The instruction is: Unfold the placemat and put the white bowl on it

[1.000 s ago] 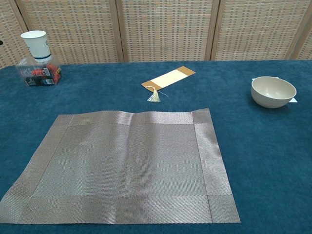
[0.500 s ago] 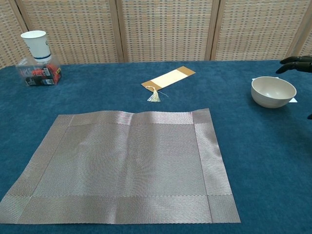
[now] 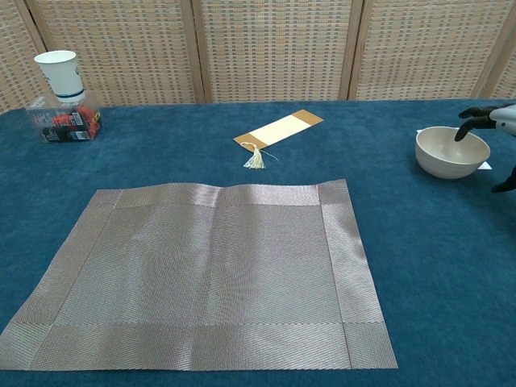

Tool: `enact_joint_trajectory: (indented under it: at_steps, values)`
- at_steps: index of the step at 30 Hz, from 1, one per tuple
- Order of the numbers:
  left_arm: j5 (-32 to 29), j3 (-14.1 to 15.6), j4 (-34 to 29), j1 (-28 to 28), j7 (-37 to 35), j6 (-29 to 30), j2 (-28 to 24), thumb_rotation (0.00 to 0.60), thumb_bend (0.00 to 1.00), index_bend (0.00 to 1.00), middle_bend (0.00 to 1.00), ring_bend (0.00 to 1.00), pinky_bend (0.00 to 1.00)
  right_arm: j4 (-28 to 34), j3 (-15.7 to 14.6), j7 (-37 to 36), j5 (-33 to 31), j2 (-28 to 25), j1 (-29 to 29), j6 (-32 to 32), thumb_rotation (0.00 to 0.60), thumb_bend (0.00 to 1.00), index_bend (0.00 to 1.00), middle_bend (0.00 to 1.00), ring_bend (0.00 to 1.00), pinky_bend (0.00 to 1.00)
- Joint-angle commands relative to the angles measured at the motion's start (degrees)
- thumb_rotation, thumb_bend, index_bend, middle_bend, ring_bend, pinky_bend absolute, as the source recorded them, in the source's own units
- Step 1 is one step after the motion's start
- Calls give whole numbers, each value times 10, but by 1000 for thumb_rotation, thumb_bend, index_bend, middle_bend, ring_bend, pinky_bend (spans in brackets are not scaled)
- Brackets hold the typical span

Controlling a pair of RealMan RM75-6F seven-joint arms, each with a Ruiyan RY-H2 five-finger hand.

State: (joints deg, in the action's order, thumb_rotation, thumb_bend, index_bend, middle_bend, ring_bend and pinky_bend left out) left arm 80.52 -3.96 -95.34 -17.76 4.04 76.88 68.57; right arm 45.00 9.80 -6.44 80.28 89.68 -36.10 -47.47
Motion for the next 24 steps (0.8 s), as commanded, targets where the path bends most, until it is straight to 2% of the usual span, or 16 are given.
enact_joint_trajectory:
  at_steps: [1, 8, 16, 20, 24]
  values:
    - [-1, -1, 2, -1, 1, -3, 2, 600, 0, 0, 0, 0, 0, -50, -2, -24, -8, 28, -16, 22, 600, 78, 314, 0, 0, 0]
    - [0, -4, 5, 0, 0, -3, 5, 600, 0, 0, 0, 0, 0, -114, -10, -67, -2, 65, -29, 30, 600, 290, 393, 0, 0, 0]
    - [-1, -6, 9, 1, 2, -4, 8, 600, 0, 0, 0, 0, 0, -163, -18, -118, 9, 95, -39, 31, 600, 470, 465, 0, 0, 0]
    - [-2, -8, 11, 0, 5, -5, 10, 600, 0, 0, 0, 0, 0, -181, -19, -137, 12, 105, -42, 26, 600, 632, 536, 0, 0, 0]
    - [-4, -9, 13, 0, 8, -6, 14, 600, 0, 0, 0, 0, 0, -202, -22, -160, 17, 118, -42, 8, 600, 643, 664, 5, 0, 0]
